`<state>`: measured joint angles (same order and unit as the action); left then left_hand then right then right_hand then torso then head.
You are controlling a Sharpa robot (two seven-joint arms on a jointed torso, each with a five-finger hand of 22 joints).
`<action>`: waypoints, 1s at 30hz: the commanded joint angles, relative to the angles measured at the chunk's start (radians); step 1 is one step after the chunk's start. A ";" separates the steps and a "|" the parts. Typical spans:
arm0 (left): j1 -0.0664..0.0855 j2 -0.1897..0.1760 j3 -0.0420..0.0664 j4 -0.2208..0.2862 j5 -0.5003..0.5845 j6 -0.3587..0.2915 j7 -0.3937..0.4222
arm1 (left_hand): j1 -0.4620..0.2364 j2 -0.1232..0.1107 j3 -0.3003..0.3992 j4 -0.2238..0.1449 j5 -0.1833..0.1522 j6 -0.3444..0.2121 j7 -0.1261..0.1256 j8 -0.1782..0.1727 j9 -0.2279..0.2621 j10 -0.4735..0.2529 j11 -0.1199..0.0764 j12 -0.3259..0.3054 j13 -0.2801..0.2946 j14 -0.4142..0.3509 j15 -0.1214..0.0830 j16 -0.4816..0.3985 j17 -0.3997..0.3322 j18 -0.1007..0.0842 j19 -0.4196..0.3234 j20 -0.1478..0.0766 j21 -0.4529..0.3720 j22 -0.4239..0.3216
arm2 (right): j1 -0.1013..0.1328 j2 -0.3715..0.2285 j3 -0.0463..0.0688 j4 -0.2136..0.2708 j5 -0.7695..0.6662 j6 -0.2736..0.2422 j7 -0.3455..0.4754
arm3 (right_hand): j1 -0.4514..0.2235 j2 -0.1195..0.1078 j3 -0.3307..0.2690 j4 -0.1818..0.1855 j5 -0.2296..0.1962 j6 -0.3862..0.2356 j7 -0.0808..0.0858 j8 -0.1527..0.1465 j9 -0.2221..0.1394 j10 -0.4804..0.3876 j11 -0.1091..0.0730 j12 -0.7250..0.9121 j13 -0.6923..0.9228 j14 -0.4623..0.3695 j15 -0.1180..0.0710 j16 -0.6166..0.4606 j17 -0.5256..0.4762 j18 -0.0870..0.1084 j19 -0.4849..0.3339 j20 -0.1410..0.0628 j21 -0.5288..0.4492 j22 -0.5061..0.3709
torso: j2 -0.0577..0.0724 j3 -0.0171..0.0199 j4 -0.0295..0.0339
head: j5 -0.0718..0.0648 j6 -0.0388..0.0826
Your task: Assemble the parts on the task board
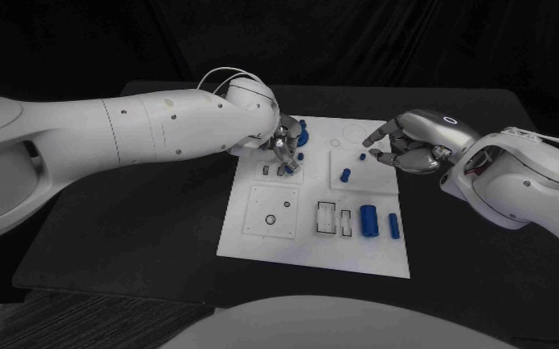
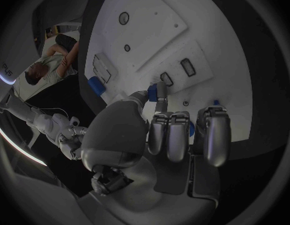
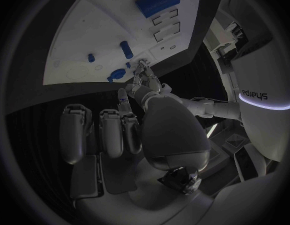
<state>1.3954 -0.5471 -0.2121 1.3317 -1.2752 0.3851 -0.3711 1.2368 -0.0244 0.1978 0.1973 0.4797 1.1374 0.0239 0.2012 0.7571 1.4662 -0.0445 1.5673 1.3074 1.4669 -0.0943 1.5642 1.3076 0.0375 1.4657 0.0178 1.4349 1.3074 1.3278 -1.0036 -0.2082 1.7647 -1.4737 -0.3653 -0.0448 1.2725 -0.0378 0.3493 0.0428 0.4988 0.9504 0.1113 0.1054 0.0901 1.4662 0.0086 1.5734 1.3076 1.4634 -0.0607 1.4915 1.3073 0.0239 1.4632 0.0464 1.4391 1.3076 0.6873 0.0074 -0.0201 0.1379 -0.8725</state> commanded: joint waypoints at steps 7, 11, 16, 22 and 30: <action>-0.003 -0.013 0.000 0.008 0.006 -0.002 0.003 | -0.039 -0.049 0.142 -0.032 -0.004 0.008 -0.007 -0.013 0.037 0.105 -0.005 0.003 0.263 0.104 0.000 0.007 0.263 -0.004 0.035 0.001 -0.002 0.219 | -0.004 0.000 0.001 -0.002 -0.002 0.002 -0.016 | 0.001 0.006 0.005 0.002 0.004 0.005 0.002 0.004 0.001 0.105 0.008 -0.003 0.263 0.075 0.007 -0.003 0.100 0.011 0.047 0.007 -0.005 0.217 | 0.000 -0.0002 -0.0001 | 0.003 0.000; -0.003 -0.028 0.000 0.020 0.006 -0.013 -0.006 | -0.047 -0.057 0.173 -0.045 -0.006 0.010 -0.007 -0.014 0.047 0.105 -0.005 0.003 0.263 0.104 -0.001 0.007 0.263 -0.004 0.036 0.001 -0.001 0.219 | -0.004 -0.001 0.001 -0.002 -0.002 0.003 -0.016 | 0.001 0.006 0.005 0.002 0.004 0.005 0.002 0.004 0.001 0.105 0.008 -0.003 0.263 0.075 0.007 -0.003 0.100 0.011 0.047 0.007 -0.005 0.217 | 0.000 0.0000 0.0004 | 0.006 0.000; 0.000 -0.060 0.000 0.050 0.006 -0.033 -0.018 | -0.070 -0.066 0.198 -0.051 -0.014 0.013 -0.007 -0.015 0.057 0.105 -0.005 0.003 0.263 0.104 -0.001 0.007 0.263 -0.004 0.036 0.001 -0.002 0.219 | -0.005 -0.003 0.001 0.000 -0.002 0.004 -0.018 | 0.001 0.007 0.005 0.002 0.004 0.006 0.002 0.004 0.001 0.105 0.008 -0.003 0.263 0.075 0.008 -0.003 0.099 0.011 0.047 0.007 -0.006 0.217 | 0.000 -0.0002 0.0005 | 0.010 0.000; 0.005 -0.098 0.001 0.080 0.006 -0.065 -0.057 | -0.101 -0.067 0.215 -0.047 -0.028 0.017 -0.007 -0.018 0.064 0.105 -0.005 0.003 0.263 0.104 -0.001 0.007 0.263 -0.004 0.036 0.000 -0.003 0.218 | -0.005 -0.004 0.001 0.000 -0.002 0.006 -0.020 | 0.001 0.007 0.006 0.003 0.004 0.006 0.002 0.003 0.001 0.105 0.008 -0.003 0.263 0.075 0.008 -0.004 0.098 0.011 0.046 0.007 -0.006 0.217 | 0.000 -0.0002 0.0003 | 0.016 0.000; 0.007 -0.142 0.000 0.112 0.130 -0.113 -0.145 | -0.129 -0.059 0.227 -0.040 -0.028 0.010 -0.004 -0.026 0.070 0.105 -0.004 0.003 0.263 0.104 -0.001 0.007 0.263 0.000 0.030 0.000 -0.018 0.213 | -0.005 -0.004 0.001 -0.001 0.004 0.005 -0.021 | 0.001 0.007 0.006 0.003 0.004 0.006 0.002 0.003 0.001 0.105 0.008 -0.003 0.263 0.075 0.008 -0.004 0.098 0.011 0.046 0.007 -0.006 0.217 | -0.005 0.0030 0.0018 | 0.010 0.000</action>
<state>1.3997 -0.6884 -0.2125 1.4382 -1.2293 0.3156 -0.4591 1.1155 -0.0828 0.4185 0.1571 0.4487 1.1454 0.0165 0.1820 0.8258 1.4661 -0.0448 1.5673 1.3074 1.4670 -0.0943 1.5643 1.3074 0.0375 1.4656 0.0178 1.4233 1.3074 1.3250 -1.0069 -0.2082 1.7629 -1.4727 -0.3627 -0.0475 1.2724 -0.0379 0.3492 0.0428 0.4988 0.9504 0.1113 0.1053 0.0897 1.4662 0.0086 1.5733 1.3076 1.4662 -0.0579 1.4915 1.3073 0.0238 1.4632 0.0464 1.4391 1.3073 0.6847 0.0082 -0.0190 0.1506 -0.8725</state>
